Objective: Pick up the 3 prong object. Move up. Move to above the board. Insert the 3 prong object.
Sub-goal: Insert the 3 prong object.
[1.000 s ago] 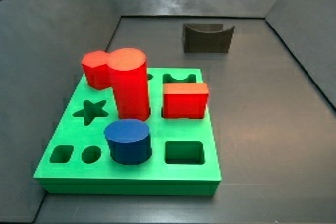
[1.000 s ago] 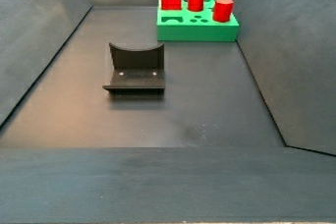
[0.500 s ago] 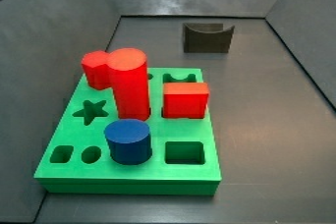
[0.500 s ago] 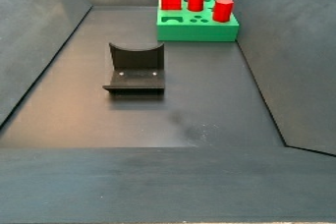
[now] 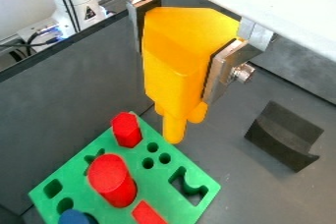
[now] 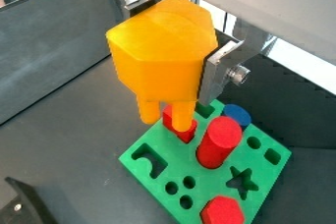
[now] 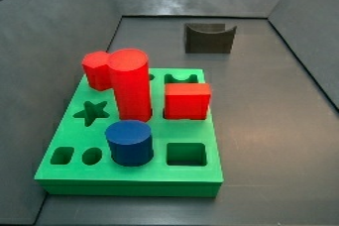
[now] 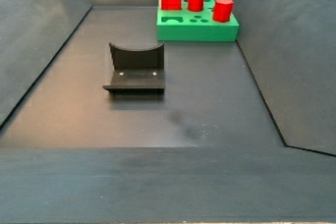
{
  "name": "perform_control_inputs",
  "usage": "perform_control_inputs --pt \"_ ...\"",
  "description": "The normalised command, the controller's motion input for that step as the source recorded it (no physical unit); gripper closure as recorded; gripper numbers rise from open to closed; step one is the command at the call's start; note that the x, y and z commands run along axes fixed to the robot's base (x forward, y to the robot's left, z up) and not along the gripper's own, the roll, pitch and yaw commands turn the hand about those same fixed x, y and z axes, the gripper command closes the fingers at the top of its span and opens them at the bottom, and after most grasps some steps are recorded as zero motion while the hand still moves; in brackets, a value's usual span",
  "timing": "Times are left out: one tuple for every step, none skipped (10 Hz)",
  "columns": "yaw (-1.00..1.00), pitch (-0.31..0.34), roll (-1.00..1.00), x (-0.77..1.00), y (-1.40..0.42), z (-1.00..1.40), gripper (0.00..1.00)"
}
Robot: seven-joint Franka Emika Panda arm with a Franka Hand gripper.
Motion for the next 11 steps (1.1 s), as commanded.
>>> perform_control_inputs --pt "-0.01 0.123 0.09 -0.13 0.16 -0.7 1.0" --pt "0.0 0.139 0.08 -0.07 0.18 -0.76 1.0" --pt "-0.09 0.121 0.0 -0.01 0.17 -0.77 1.0" --pt "-0.46 0.093 -0.11 -0.03 0.19 -0.73 1.0" --pt "-0.69 0.104 -0.13 -0.08 0.21 -0.72 1.0" --pt "-0.75 0.133 -0.1 -0.15 0.18 -0.75 1.0" --pt "-0.74 0.124 -0.1 -0.21 0.19 -0.77 1.0" --pt "-0.52 0.0 -0.07 -0.27 0.05 -0.76 1.0" --pt "-0.33 -0.187 -0.11 -0.38 0.0 -0.77 1.0" --pt "-0.38 -0.241 -0.11 -0.24 -0.05 -0.67 1.0" --pt "-0.33 -0.284 -0.16 -0.14 0.0 -0.54 1.0"
